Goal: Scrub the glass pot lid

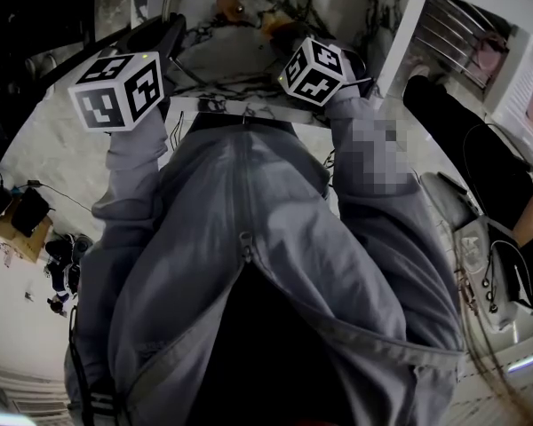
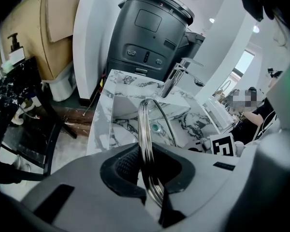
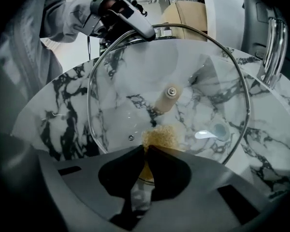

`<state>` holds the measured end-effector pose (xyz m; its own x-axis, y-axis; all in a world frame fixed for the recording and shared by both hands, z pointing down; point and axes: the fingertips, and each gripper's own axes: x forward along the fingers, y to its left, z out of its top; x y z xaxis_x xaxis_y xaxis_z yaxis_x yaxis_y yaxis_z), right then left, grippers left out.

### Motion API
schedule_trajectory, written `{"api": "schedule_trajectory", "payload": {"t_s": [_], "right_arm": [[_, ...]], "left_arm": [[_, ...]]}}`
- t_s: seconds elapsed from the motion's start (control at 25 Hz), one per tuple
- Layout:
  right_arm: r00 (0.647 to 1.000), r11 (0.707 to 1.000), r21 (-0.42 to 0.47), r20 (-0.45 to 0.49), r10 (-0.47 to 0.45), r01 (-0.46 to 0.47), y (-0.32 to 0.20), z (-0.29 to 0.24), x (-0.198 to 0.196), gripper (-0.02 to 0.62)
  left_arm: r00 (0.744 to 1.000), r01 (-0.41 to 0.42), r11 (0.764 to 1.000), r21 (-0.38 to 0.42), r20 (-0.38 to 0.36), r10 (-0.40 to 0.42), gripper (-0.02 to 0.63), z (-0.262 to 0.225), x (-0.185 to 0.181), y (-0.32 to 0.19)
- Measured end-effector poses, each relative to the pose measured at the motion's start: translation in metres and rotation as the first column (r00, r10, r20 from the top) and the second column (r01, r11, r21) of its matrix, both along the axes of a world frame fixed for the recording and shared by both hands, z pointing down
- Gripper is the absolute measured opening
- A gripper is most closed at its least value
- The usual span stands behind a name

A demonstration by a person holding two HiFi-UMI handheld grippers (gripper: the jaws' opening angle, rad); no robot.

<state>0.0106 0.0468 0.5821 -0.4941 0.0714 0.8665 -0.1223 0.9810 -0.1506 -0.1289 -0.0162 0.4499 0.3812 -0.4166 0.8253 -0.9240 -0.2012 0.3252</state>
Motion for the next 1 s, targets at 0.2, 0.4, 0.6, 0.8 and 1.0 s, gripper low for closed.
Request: {"api": "schedule_trajectory", "payload": {"t_s": [0.2,0.4,0.6,0.8,1.0], "right_arm": [[0.997,0.993,-0.091,0.021,-0.074,0.076,0.030,-0.004,-0.006,0.041],[0.988,0.977,-0.149,0.045,-0.145,0.151,0.049,-0.012,-0.018,0.041],[0.980,0.947,-0.264,0.128,-0.151,0.181,0.069,-0.026,-0.034,0.041],[0.962,0.883,-0.435,0.265,-0.060,0.175,0.081,-0.049,-0.058,0.041],[0.912,0.852,-0.500,0.404,0.071,0.155,0.063,-0.094,-0.070,0.041]], "left_arm": [[1.000,-0.006,1.000,0.007,0.008,0.006,0.054,0.000,0.000,0.001],[1.000,-0.012,1.000,0.017,0.011,0.012,0.052,-0.001,0.000,0.002],[1.000,-0.020,0.999,0.029,0.016,0.020,0.051,-0.005,0.001,0.004],[0.999,-0.029,0.999,0.034,0.021,0.028,0.051,-0.007,0.002,0.005],[0.999,-0.032,0.999,0.034,0.020,0.032,0.052,-0.007,0.003,0.004]]}}
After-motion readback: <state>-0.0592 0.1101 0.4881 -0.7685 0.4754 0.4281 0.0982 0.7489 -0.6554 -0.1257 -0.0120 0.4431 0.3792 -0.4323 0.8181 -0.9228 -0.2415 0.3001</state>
